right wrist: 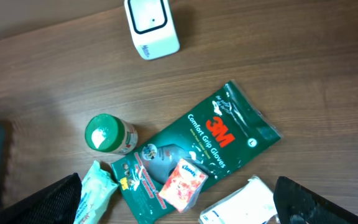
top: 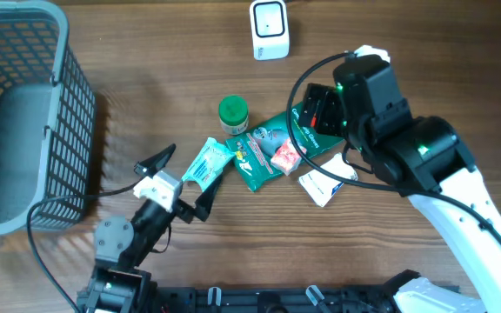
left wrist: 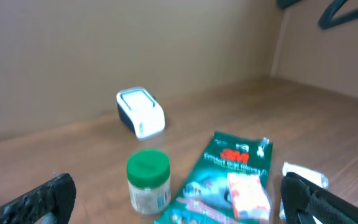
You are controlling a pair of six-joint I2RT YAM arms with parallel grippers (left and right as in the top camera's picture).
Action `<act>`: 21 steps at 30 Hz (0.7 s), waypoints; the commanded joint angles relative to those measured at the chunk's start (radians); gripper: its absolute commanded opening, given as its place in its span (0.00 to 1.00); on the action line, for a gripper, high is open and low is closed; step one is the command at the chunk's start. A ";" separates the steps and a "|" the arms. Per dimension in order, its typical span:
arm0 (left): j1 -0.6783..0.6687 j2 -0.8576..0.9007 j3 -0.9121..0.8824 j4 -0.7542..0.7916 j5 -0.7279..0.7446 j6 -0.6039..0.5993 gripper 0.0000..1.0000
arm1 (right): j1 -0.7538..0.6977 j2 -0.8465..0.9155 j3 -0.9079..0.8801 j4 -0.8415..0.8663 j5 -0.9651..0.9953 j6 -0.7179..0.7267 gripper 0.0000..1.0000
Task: Scan the item barcode
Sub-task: 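Reach the right gripper to the green-lidded jar and grasp it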
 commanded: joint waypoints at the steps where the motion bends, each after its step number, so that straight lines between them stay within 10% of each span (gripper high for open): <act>1: 0.003 -0.007 0.001 -0.124 -0.014 0.002 1.00 | 0.000 0.003 0.018 0.044 -0.084 0.037 1.00; 10: 0.004 -0.103 0.003 -0.685 -0.013 0.002 1.00 | 0.000 0.162 0.090 0.039 -0.177 0.090 0.99; 21: 0.004 -0.200 0.002 -0.677 -0.014 0.003 1.00 | 0.018 0.713 0.640 -0.230 -0.253 0.067 0.99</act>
